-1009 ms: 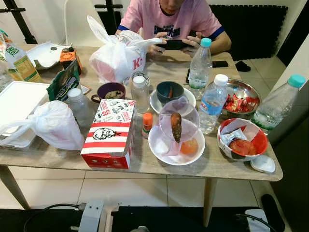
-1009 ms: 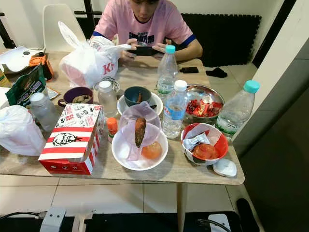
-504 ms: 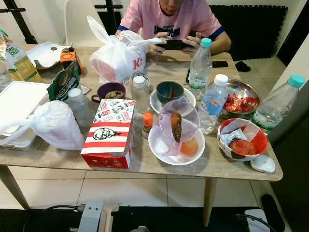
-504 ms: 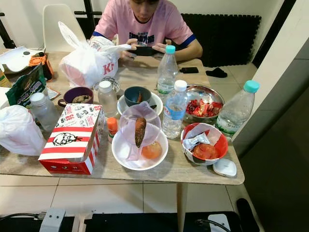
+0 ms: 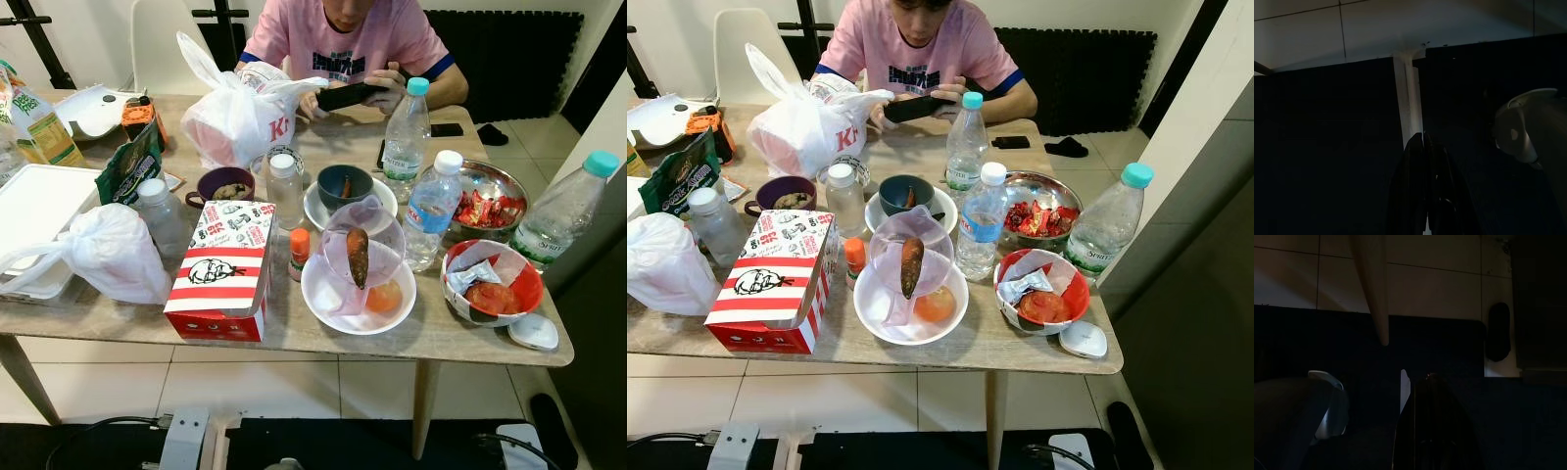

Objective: Restocking fridge

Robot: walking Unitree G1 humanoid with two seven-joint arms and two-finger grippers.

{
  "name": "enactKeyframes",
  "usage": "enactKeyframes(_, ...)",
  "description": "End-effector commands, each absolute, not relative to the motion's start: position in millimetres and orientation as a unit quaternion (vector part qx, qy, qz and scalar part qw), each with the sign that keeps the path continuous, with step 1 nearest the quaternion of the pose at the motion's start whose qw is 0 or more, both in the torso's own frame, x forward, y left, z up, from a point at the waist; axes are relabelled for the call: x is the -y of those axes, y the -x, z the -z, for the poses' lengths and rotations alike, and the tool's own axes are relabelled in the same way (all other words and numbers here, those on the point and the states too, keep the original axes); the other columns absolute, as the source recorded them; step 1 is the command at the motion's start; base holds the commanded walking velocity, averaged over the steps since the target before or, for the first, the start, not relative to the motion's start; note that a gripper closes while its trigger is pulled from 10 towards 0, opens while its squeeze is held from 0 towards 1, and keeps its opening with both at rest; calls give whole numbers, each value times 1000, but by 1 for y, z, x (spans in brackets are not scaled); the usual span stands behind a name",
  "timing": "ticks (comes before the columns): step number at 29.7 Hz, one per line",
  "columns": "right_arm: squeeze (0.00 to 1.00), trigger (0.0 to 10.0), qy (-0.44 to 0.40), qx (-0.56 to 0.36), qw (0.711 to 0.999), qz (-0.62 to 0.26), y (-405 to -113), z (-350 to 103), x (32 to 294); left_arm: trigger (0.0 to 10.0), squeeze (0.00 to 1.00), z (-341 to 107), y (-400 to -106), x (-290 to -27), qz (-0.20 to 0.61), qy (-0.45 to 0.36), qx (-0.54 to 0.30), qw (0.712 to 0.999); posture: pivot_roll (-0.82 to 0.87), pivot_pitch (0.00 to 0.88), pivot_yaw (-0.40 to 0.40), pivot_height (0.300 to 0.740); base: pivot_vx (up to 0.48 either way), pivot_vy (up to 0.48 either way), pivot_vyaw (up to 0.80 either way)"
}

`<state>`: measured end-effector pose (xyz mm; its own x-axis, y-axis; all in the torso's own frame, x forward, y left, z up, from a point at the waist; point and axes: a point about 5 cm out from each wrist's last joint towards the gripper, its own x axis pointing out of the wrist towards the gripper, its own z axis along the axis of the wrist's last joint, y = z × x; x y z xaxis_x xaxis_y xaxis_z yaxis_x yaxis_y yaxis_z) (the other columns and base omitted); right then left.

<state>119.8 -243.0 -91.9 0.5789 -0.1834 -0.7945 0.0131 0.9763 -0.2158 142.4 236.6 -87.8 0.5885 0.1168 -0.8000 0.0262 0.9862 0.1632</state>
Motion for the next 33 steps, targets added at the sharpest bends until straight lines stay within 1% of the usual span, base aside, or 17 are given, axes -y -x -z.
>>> enactKeyframes(1, 0, 10000, 93, -459, 882, 55, -117, 93, 243, 10000, 0, 93, -133, -232, -27, -72, -470, 880, -35, 89, -29, 740, 0, 0, 0)
enactKeyframes(10, 0, 10000, 93, -459, 882, 54, -117, 93, 242, 10000, 0, 93, -133, -231, -27, -75, -472, 878, -34, 89, -28, 740, 0, 0, 0)
enactKeyframes(24, 0, 10000, 93, -459, 882, 54, -118, 93, 242, 10000, 0, 94, -133, -230, -25, -70, -478, 875, -37, 86, -26, 740, -372, 0, 0)
enactKeyframes(33, 0, 10000, 93, -459, 882, 54, -118, 93, 242, 10000, 0, 94, -133, -231, -25, -72, -478, 875, -37, 85, -25, 740, -288, 0, 0)
